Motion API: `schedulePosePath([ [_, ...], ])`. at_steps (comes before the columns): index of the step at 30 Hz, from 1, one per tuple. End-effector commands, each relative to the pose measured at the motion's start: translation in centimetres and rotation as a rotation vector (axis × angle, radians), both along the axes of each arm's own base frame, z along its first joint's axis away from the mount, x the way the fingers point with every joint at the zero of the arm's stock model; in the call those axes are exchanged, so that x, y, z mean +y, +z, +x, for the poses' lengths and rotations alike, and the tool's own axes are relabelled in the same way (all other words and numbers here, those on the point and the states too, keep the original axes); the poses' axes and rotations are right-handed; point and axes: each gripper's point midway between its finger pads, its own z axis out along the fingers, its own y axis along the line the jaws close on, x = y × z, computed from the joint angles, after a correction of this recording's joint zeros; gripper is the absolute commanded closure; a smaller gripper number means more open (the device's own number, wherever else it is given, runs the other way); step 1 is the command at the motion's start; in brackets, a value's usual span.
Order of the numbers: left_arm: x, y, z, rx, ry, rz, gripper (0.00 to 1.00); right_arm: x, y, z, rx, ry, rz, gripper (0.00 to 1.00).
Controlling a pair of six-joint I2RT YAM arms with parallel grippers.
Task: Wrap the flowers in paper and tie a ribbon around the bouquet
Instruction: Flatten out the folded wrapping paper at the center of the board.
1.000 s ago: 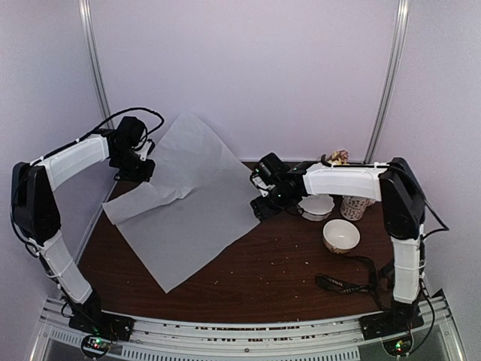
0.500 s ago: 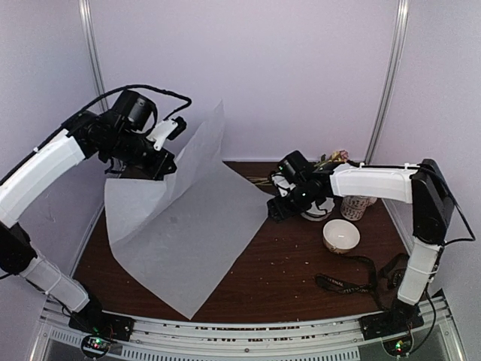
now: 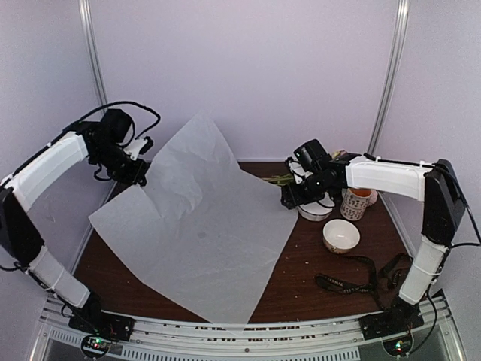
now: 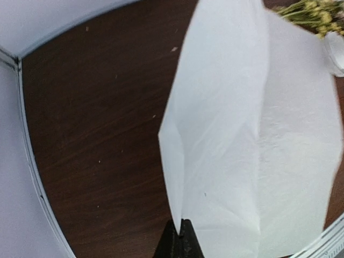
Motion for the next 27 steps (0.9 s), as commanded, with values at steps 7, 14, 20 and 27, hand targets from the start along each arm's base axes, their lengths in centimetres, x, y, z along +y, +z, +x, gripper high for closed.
schedulePosePath([
  [7, 6.5, -9.0, 6.3, 0.137, 0.143, 0.384, 1.0, 2.5, -4.6, 0.2, 0.08, 0.023, -0.075, 0.27],
  [14, 9.5, -11.7, 9.4, 0.131, 0.199, 0.617, 1.0, 3.7, -7.6, -1.7, 0.12, 0.064, -0.13, 0.28],
  [20, 9.4, -13.1, 11.6, 0.138, 0.208, 0.645, 0.93, 5.3, -10.6, -4.9, 0.184, 0.128, -0.192, 0.29],
  [27, 11.9, -5.2, 15.0, -0.03, 0.415, 0.657, 0.18, 7.7, -9.3, -8.0, 0.261, 0.214, -0.039, 0.31],
])
